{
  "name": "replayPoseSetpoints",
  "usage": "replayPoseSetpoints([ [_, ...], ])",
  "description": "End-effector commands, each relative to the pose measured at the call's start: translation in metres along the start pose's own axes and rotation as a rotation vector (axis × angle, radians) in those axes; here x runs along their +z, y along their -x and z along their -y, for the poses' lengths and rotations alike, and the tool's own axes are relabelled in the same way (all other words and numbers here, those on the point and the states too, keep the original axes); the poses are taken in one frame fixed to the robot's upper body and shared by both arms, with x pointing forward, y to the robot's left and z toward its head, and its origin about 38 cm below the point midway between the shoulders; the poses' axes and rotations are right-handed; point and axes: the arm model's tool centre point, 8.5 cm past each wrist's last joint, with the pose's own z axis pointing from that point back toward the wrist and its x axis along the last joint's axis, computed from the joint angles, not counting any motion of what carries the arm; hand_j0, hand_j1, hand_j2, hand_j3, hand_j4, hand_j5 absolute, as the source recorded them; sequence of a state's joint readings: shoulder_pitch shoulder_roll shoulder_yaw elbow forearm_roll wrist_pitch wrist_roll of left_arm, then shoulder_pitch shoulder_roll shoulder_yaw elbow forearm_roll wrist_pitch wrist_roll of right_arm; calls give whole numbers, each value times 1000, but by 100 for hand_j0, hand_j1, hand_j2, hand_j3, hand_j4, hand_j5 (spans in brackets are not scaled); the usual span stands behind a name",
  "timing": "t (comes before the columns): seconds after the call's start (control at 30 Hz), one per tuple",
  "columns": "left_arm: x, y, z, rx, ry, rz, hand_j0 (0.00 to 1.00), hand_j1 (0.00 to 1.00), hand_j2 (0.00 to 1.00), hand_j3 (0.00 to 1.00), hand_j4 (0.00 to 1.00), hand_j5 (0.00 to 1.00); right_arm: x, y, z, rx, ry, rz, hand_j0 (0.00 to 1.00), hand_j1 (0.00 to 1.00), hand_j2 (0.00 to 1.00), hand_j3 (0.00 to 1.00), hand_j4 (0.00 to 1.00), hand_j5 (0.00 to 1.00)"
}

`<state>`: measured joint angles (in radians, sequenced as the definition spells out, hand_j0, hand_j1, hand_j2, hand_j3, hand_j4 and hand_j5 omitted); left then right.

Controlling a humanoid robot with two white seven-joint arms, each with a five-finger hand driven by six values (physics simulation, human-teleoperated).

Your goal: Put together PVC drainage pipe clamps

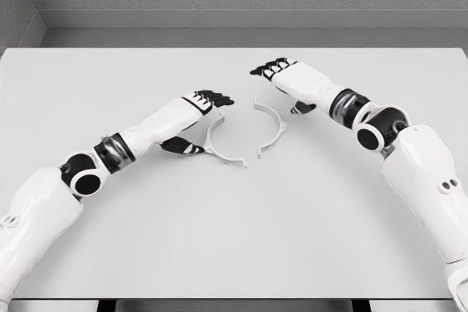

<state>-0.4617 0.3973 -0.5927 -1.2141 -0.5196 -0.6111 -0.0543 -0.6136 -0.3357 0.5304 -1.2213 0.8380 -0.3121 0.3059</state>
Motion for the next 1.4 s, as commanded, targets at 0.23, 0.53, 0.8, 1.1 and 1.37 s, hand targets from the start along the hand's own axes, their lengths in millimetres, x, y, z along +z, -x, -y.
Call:
replayPoseSetpoints([
  [0.23,-7,-5,2,16,-15,13,100,100,100,100,100,100,-12,-2,-8,-21,-24,-7,100,100,100,100,100,100],
  [0.53,-3,-1,-3,11,-23,3,100,100,100,100,100,100,-20,-12,-10,-12,-34,11,100,100,100,100,100,100],
  [0.8,18,21,-32,-36,-54,-59,100,100,100,100,100,100,-21,-17,-10,-7,-32,26,100,100,100,100,100,100],
  [1.1,20,22,-30,-33,-52,-63,100,100,100,100,100,100,-21,-21,-5,0,-18,36,100,100,100,100,100,100],
  [1.37,20,22,-29,-31,-50,-64,100,100,100,100,100,100,-22,-26,-6,8,-23,49,100,100,100,100,100,100],
])
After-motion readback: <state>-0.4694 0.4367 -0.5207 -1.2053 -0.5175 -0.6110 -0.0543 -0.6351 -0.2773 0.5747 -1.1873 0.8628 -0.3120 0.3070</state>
